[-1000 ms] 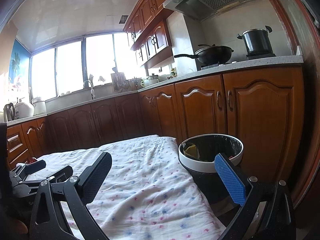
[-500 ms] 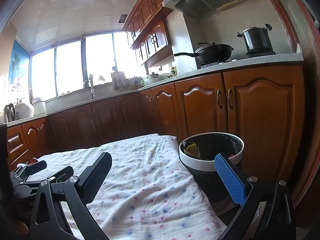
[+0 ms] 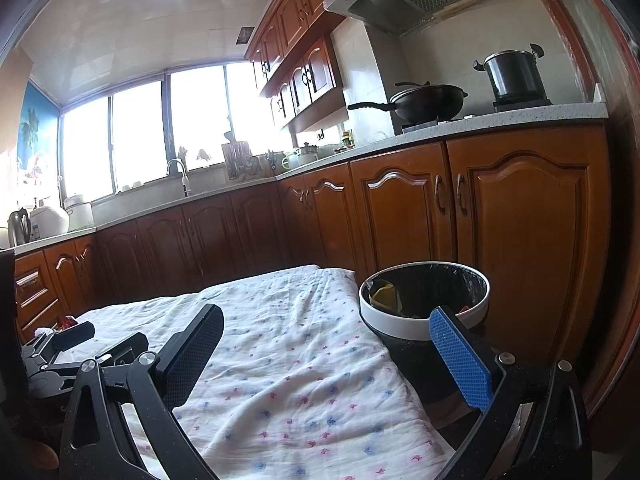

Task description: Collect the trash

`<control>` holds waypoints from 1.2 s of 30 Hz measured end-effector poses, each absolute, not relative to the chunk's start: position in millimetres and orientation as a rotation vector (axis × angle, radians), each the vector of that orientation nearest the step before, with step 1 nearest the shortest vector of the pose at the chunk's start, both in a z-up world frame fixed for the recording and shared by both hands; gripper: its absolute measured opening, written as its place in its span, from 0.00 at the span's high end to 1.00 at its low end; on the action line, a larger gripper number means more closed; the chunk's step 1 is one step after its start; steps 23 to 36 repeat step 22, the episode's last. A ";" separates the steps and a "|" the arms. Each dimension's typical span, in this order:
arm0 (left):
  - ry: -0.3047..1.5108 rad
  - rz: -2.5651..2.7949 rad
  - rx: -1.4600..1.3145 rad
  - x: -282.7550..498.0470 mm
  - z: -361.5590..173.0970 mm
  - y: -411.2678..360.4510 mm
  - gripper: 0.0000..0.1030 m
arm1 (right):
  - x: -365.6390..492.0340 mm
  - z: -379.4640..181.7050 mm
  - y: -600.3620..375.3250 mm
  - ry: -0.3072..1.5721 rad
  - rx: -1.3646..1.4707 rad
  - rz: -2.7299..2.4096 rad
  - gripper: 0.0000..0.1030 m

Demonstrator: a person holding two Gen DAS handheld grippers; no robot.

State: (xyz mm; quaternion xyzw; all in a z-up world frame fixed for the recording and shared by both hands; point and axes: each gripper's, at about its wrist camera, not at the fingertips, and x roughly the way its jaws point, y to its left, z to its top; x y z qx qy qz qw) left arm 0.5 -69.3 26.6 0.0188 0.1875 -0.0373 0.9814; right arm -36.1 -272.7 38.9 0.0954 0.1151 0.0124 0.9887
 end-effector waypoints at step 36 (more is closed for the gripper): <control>0.411 -0.102 0.032 15.1 17.9 -63.7 0.00 | -23.9 33.0 -275.0 0.290 0.231 0.021 0.00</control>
